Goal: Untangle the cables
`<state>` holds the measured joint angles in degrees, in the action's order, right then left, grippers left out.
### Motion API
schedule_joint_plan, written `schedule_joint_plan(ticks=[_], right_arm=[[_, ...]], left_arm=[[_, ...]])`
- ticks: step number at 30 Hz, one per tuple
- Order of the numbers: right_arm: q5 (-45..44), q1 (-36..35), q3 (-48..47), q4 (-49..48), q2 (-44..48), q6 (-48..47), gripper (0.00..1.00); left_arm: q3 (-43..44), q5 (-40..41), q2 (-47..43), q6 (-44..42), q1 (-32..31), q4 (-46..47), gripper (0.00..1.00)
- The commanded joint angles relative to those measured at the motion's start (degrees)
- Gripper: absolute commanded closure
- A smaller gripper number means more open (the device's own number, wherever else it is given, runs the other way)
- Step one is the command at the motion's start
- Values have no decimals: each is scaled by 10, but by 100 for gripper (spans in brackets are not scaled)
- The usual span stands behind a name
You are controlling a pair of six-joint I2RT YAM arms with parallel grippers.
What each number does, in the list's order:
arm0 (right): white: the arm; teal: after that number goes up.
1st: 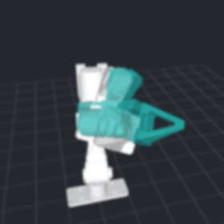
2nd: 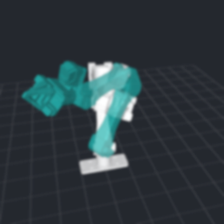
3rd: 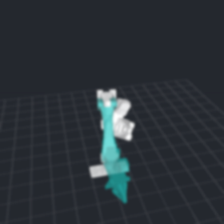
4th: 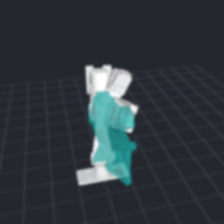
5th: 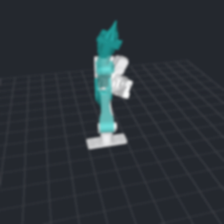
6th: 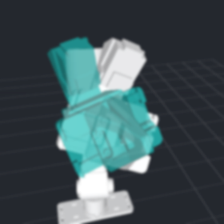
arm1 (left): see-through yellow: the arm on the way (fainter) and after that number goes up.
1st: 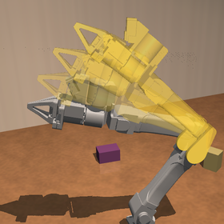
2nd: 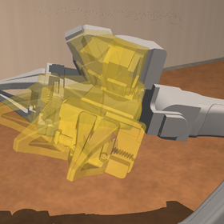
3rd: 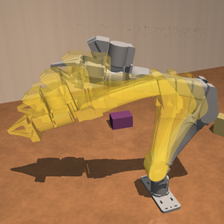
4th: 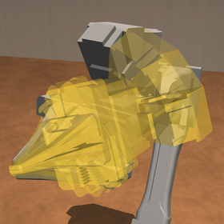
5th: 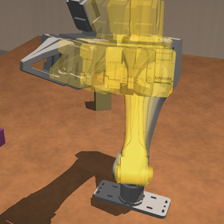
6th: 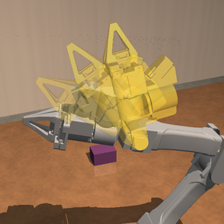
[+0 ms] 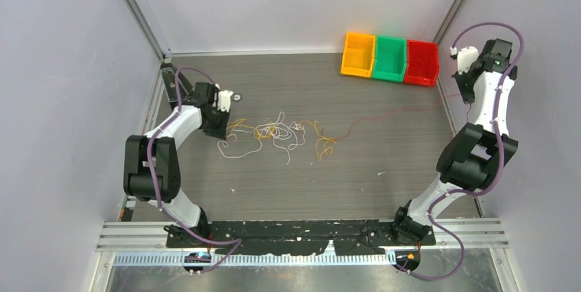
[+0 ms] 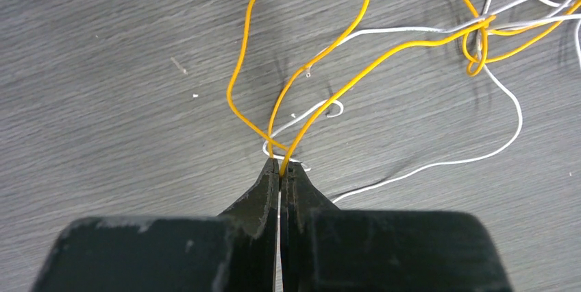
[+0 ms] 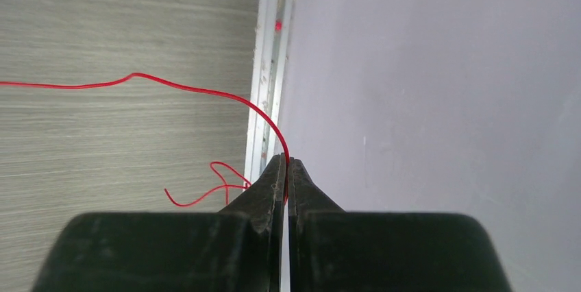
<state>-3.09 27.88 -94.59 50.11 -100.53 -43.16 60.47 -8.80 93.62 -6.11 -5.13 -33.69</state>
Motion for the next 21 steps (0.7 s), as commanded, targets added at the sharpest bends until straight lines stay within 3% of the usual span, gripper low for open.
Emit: schedule_joint_plan(ticks=[1,7,13,18,21], right_arm=[[97,-4,-75,72,22,22,95],[294,-55,-133,132,76,64,95],[466,-104,-163,81,139,172,94],[488,-175,-138,58,158,208,95],[491,-213,-66,48,166,214,95]], left_arm=[[-8,-47,-33,-14,5,-4,100],[-7,-72,-64,-18,-42,-3,100],[-12,-145,-99,5,-50,21,100],[-12,-184,-126,-5,-71,25,100],[-15,-213,-141,-7,-95,34,100]])
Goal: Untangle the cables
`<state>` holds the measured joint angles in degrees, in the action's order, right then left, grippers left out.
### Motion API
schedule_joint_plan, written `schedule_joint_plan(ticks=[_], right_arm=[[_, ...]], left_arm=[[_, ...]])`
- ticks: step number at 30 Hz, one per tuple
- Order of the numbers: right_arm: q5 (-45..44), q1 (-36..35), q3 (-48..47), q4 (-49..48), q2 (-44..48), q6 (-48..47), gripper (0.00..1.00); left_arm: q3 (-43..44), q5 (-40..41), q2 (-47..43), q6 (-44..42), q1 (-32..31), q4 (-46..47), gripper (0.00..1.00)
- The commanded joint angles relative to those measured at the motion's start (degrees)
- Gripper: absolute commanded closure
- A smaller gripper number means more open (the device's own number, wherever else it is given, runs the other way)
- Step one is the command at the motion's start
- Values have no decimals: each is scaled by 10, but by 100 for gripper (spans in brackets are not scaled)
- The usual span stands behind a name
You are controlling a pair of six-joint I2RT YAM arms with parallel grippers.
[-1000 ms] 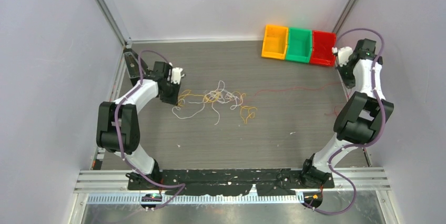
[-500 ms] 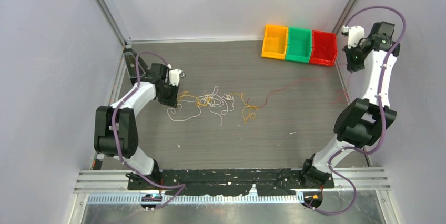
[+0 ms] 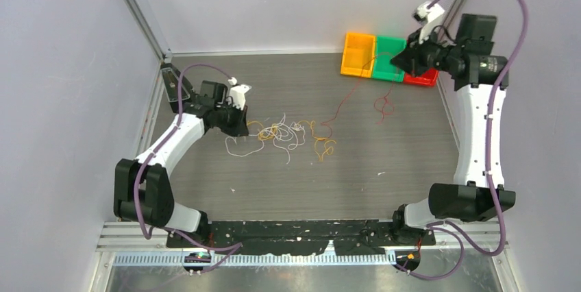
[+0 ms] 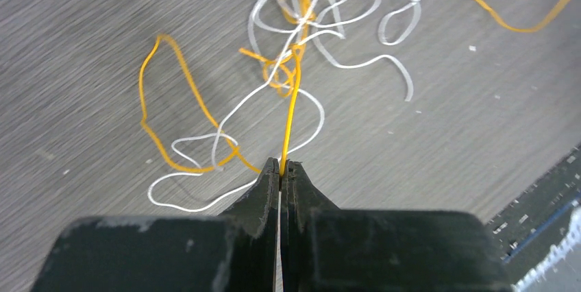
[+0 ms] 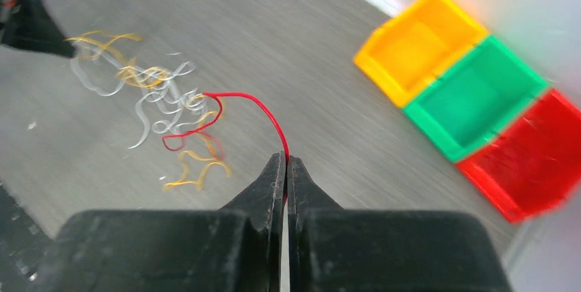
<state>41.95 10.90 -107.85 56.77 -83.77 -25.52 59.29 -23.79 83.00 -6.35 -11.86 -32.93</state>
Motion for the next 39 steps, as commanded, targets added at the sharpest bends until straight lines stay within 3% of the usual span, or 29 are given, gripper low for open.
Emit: schedule_joint_plan(ticks=[1,7,14,15,18,22,25,28,32,39], right_arm=[[39,-61,85,-29,4,37,95],[-59,-87,241,-93,5,28,95],[-124,-70,293,-114,-38,0,95],[-118,-68,296,-114,-41,0,95],[-80,-59,299,-112,-37,1,95],[-52,-58,298,-111,-23,7,95],[-47,-58,296,-108,-17,9,94],[-44,-59,296,-107,-17,9,95],[-37,-59,289,-108,-25,20,95],[-45,-59,275,-107,-33,25,95]], left_arm=[[-3,-66,-38,-5,-36,29,100],[-1,-59,-39,8,-69,41,100],[3,-34,-17,-3,-70,38,98],[3,-34,-16,-8,-70,39,88],[-9,-67,-39,-18,-70,63,45],[-48,-172,-101,-55,-71,162,30],[-54,-236,-120,-119,-99,215,28],[-35,-244,-97,-203,-149,207,27],[-3,-241,-24,-247,-198,223,27],[16,-242,47,-459,-280,150,27]])
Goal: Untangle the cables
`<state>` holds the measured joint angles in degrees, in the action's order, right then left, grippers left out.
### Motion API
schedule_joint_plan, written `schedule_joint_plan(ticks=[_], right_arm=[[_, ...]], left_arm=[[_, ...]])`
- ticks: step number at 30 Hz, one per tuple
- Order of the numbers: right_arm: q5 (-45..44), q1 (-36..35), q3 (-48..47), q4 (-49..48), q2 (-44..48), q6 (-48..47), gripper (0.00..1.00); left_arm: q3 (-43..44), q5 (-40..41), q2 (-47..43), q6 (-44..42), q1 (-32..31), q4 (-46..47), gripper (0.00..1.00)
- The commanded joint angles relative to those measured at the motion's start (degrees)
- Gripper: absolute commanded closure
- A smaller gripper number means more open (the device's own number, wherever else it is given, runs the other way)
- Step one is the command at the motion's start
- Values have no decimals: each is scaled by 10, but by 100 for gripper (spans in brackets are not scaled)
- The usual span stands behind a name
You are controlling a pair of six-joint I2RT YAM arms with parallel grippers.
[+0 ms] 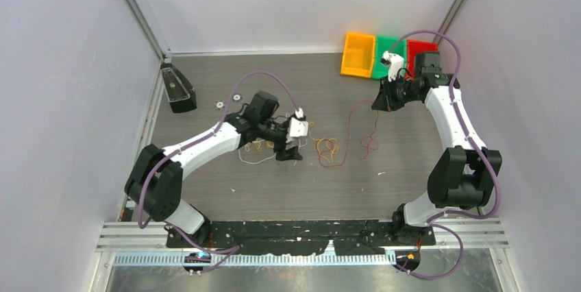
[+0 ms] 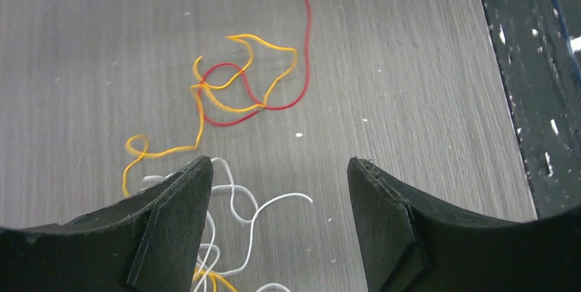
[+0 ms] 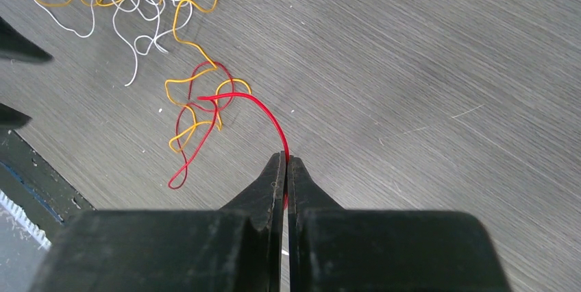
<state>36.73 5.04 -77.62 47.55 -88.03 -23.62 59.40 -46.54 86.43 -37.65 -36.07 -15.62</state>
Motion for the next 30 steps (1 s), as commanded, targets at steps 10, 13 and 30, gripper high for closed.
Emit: schedule_joint_plan(ticks=[10,13,30], right_arm=[[65,0,-30,1,26,17,95],[108,0,-27,-4,47,36,94],[237,0,-75,-21,161,122,94]], left_arm=[[-17,30,49,-211,-134,66,37],[-4,29,68,-170,-143,82,39],[-22,90,107,-2,-165,270,38]])
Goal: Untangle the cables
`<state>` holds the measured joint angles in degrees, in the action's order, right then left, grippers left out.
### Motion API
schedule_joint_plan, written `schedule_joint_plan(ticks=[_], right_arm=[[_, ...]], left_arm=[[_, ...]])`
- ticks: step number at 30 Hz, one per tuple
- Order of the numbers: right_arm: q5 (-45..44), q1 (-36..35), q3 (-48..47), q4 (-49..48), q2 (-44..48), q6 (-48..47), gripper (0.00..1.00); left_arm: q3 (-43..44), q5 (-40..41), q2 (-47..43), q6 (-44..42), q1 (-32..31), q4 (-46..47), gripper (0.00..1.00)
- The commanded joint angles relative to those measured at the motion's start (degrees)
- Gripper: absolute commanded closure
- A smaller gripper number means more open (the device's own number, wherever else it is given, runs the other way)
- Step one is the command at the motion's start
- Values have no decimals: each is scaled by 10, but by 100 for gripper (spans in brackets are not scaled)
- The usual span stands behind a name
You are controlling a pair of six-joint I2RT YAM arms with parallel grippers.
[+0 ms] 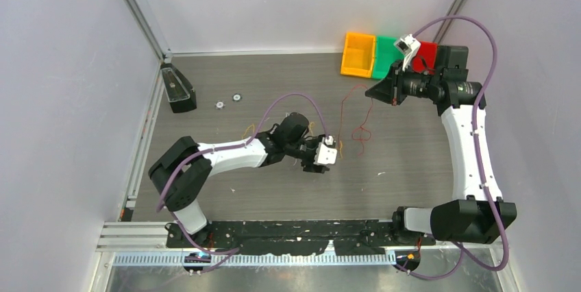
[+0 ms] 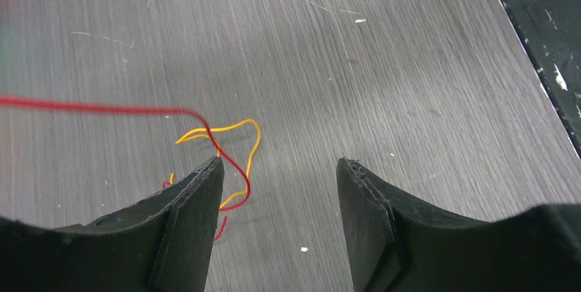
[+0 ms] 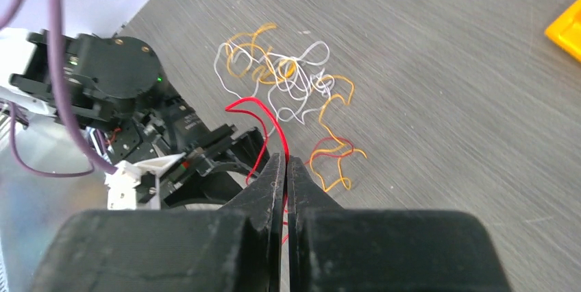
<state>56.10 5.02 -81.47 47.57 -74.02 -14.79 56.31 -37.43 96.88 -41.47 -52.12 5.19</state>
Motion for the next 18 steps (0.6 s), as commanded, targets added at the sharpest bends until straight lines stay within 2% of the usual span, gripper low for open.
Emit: schedule_joint_plan(ticks=[1,6,8,11,14,15,16,18], right_arm=[[49,0,-43,-30,22,48,95],[68,0,-53,-76,41,107,95],[71,0,-62,-82,44,118,95],[70,1,-74,-82,43,124,95],[68,1,-84,-82,38,124,94],[67,1,-86,-82,36,124,94],[66,1,-90,-82,35,124,95],[66,2,-92,-84,33,129,95]], left_arm=[[15,-2,7,44,-5,62,38],[29,-1,25,75,-5,71,41],[22,1,27,81,-5,81,48],[4,12,20,81,-5,95,70],[-21,22,-13,79,-5,102,96],[-31,18,-31,76,-4,100,96],[-40,7,-48,74,-4,96,89],[-62,-16,-89,84,-4,89,58]])
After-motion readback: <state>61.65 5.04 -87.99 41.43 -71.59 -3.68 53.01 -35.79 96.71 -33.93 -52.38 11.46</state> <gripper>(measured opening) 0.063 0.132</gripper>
